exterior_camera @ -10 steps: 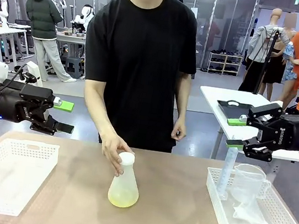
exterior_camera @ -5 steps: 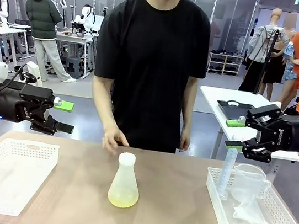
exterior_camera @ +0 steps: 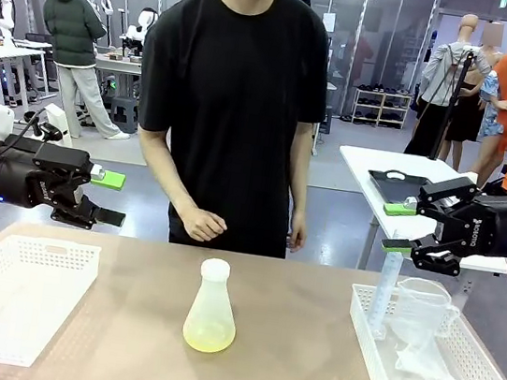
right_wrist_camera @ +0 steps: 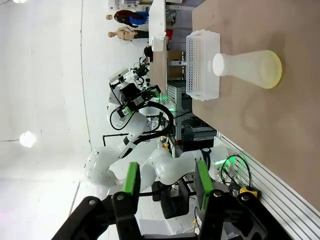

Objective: Prepare the solutions needed for the experiment.
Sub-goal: When the human places the Big flask in the center of the table, pick up the Big flask and place it in the left Organizing basket.

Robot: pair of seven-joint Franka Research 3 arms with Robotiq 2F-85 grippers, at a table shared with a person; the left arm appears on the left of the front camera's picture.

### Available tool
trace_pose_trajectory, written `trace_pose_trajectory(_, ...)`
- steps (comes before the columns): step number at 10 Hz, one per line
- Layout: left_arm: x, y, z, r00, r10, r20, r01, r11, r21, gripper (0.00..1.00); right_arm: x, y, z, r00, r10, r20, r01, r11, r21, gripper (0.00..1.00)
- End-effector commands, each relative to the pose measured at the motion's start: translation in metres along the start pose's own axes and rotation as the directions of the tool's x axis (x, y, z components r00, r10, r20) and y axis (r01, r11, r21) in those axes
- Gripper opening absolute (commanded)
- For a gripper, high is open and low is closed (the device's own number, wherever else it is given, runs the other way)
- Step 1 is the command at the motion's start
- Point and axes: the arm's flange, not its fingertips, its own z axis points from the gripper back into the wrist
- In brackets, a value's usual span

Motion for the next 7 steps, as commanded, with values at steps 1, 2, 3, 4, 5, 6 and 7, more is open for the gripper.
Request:
trace_pose_trajectory(1,0.0,0.0,0.0,1.0,0.0,0.0,0.0,1.0,0.0,1.0,0.0,0.002,0.0,1.0,0.005,-0.003,-0.005,1.0,0.008,0.56)
trace_pose_trajectory(2,0.006,0.003,-0.018,1.0,-0.022,0.005,0.022,1.0,-0.01,1.0,0.0,0.002,0.0,1.0,0.005,-0.003,-0.005,1.0,0.008,0.56)
trace_pose_trajectory(3,0.011,0.006,-0.03,0.998,-0.068,-0.015,0.068,0.997,-0.032,1.0,0.0,0.002,0.0,1.0,0.005,-0.003,-0.005,1.0,0.008,0.56)
trace_pose_trajectory(4,0.014,0.01,-0.04,0.995,-0.098,-0.032,0.097,0.995,-0.023,1.0,0.0,0.002,0.0,1.0,0.005,-0.003,-0.005,1.0,0.008,0.56)
trace_pose_trajectory(5,0.02,0.015,-0.05,0.979,-0.203,-0.006,0.203,0.979,-0.008,1.0,0.0,0.002,0.0,1.0,0.005,-0.003,-0.005,1.0,0.008,0.56)
trace_pose_trajectory(6,0.023,0.019,-0.054,0.952,-0.305,-0.012,0.305,0.952,-0.019,1.0,0.0,0.002,0.0,1.0,0.005,-0.003,-0.005,1.0,0.008,0.56)
trace_pose_trajectory(7,0.027,0.027,-0.059,0.908,-0.42,-0.015,0.418,0.907,-0.05,1.0,0.0,0.002,0.0,1.0,0.005,-0.003,-0.005,1.0,0.008,0.56)
